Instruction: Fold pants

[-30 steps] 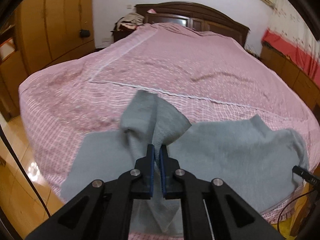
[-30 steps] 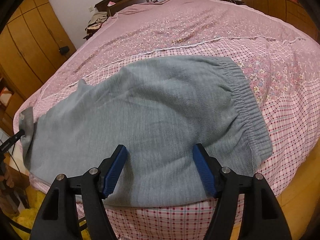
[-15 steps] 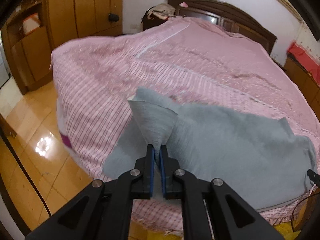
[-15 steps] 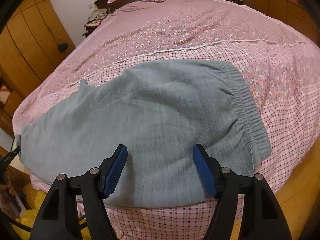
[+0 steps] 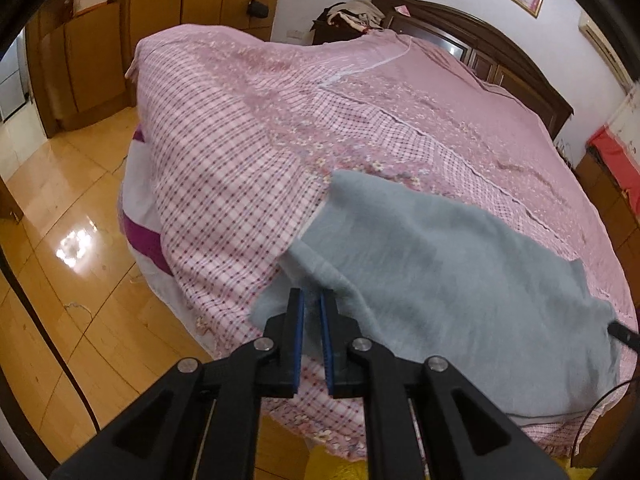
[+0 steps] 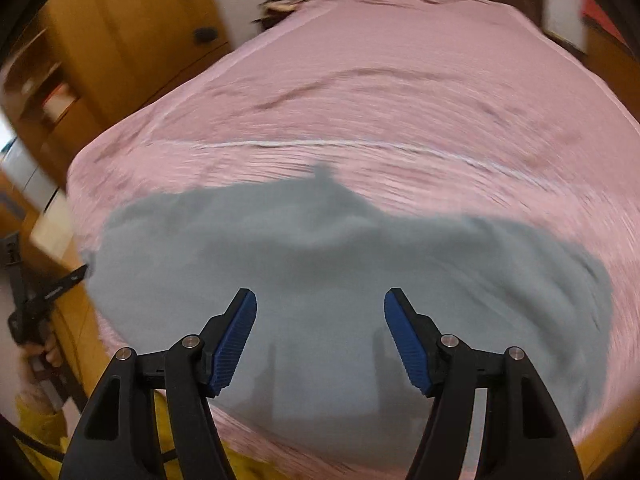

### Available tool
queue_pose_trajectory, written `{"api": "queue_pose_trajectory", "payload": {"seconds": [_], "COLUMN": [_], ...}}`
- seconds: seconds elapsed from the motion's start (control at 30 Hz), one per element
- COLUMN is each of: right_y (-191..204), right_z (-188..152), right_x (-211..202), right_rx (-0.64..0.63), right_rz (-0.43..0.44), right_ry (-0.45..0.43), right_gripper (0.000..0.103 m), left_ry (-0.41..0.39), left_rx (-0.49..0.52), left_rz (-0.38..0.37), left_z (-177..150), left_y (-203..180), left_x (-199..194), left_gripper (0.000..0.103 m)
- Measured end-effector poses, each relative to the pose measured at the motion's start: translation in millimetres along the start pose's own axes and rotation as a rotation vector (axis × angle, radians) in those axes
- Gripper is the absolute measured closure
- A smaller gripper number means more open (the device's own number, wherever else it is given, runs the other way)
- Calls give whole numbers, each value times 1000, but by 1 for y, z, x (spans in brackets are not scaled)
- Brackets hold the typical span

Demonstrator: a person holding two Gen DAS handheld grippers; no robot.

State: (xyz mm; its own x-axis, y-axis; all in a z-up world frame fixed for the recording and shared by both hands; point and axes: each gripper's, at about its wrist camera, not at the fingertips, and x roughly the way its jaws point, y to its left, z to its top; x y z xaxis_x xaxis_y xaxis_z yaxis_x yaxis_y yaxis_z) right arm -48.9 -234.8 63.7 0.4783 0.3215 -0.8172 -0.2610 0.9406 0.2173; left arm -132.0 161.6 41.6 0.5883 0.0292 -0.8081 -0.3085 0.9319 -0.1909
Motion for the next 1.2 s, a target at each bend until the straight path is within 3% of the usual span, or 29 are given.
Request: {"api": "queue_pose_trajectory", "payload": {"seconds": [0.23, 0.43, 0.6, 0.67, 0.77, 1.03, 1.2], "right_y": [96, 162, 193, 206, 221, 257, 271], "right_z": [45, 69, 80, 85, 89, 100, 99], "right_x": [45, 82, 101, 109, 119, 146, 165], "right_rx": [-213, -325, -372, -396, -431, -549, -595], "right_rz": [109, 195, 244, 252, 258, 250, 270], "right_ry": [62, 121, 147, 154, 163, 178, 218], "right_gripper": [35, 36, 37, 37, 38, 39, 45], "left_ry": [14, 16, -1, -10, -20, 9, 35], "left_rx": [-71, -94, -99, -94, -105, -157, -210], "left_rz": [-68, -42, -71, -86, -127, -156, -167], "left_z": [-4, -7, -7, -2, 6, 15, 13], "left_y": [19, 38, 44, 41, 34, 24, 29], "left_x": [0, -8, -23, -27, -27, -8, 2], "left_gripper": [96, 96, 95, 80, 68, 66, 66]}}
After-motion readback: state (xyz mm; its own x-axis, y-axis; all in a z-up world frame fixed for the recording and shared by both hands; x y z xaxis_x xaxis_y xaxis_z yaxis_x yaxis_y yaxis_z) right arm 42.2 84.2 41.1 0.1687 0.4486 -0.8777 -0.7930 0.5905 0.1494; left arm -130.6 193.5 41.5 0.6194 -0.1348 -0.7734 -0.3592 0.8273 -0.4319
